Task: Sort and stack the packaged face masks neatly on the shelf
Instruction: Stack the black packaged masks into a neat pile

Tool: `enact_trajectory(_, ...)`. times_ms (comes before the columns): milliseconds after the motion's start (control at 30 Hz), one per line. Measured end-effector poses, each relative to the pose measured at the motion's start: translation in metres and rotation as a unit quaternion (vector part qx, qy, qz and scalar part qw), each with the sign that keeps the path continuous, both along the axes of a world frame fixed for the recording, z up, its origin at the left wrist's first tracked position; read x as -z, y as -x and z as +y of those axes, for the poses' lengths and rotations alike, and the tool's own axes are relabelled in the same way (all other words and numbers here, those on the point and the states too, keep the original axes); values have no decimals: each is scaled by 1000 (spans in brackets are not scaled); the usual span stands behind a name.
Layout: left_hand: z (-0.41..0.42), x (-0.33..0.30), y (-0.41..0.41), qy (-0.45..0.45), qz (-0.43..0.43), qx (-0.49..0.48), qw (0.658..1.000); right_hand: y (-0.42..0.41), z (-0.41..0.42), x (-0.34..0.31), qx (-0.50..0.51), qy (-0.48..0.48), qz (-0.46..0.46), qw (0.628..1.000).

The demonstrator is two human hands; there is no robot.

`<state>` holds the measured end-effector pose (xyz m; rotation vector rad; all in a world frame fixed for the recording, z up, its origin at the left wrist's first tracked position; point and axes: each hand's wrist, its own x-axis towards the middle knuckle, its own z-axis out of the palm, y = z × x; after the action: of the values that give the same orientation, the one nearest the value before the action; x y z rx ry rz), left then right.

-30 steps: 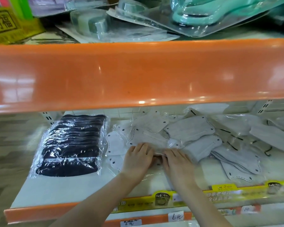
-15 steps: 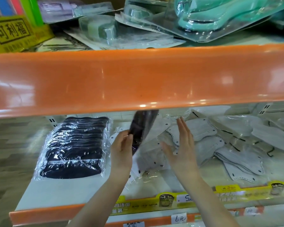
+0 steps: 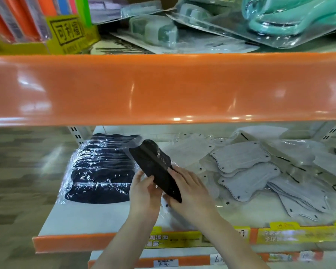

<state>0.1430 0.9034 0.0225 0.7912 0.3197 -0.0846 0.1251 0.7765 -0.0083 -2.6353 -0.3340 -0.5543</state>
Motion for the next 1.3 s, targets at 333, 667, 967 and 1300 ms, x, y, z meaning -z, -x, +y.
enact_trajectory(333, 53, 19, 18, -390, -25, -140, 910, 1, 4, 12, -62, 102, 37, 992)
enact_trajectory(667, 66, 47, 4, -823, -349, 95, 439, 7, 3, 6, -52, 68, -6, 996)
enact_trajectory(967, 64, 43, 9, -800, -288, 76, 520, 38, 30, -2, 116, -384, 208, 892)
enact_trajectory(1300, 72, 58, 12, -793, -358, 72, 487, 17, 51, -9, 145, -680, 222, 684)
